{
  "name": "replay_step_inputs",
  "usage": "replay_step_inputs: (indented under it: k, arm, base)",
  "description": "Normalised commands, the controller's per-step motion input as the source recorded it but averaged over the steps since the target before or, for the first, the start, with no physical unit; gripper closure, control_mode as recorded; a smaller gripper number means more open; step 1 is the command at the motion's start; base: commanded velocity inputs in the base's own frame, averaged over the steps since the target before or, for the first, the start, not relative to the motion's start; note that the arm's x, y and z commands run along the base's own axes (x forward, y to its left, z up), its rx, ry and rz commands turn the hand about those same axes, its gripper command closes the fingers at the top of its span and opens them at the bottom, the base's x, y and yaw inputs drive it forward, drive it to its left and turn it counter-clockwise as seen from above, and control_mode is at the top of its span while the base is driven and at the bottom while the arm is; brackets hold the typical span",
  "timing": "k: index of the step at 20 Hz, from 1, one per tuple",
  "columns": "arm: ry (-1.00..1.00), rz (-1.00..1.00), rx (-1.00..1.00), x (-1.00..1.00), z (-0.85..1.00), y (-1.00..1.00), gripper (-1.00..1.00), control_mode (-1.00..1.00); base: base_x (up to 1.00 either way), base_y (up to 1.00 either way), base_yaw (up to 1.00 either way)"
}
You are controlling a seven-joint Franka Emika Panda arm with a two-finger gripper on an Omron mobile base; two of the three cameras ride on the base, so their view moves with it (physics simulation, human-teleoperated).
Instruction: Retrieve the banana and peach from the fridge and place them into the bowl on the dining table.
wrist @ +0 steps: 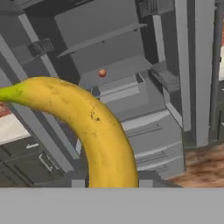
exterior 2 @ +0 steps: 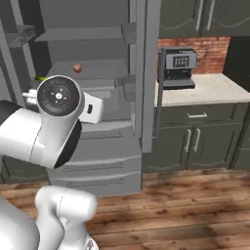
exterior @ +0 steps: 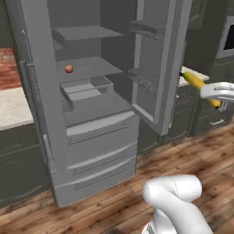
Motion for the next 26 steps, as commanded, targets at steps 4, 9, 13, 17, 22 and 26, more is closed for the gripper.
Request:
replay_step_inputs:
  k: [4, 9, 13, 17, 22, 26]
  arm:
    - [0.00, 0.00, 0.00, 0.00, 0.00, 0.00, 1.00, 1.00]
    - [0.00, 0.00, 0.00, 0.00, 0.00, 0.00, 1.00, 1.00]
    - [0.00, 0.00, 0.00, 0.00, 0.00, 0.00, 1.00, 1.00]
    - [0.00, 0.00, 0.00, 0.00, 0.00, 0.00, 1.00, 1.00]
    - [0.00, 0.00, 0.00, 0.00, 0.00, 0.00, 1.00, 1.00]
    - [0.00, 0.00, 0.00, 0.00, 0.00, 0.00, 1.00, 1.00]
  base:
    - [-0.64, 0.24, -0.74]
    - [-0.65, 0.24, -0.74]
    - [-0.76, 0.25, -0.71]
    - [-0.81, 0.25, -0.68]
    - [-0.79, 0.20, -0.63]
    - [-0.43, -0.01, -0.44]
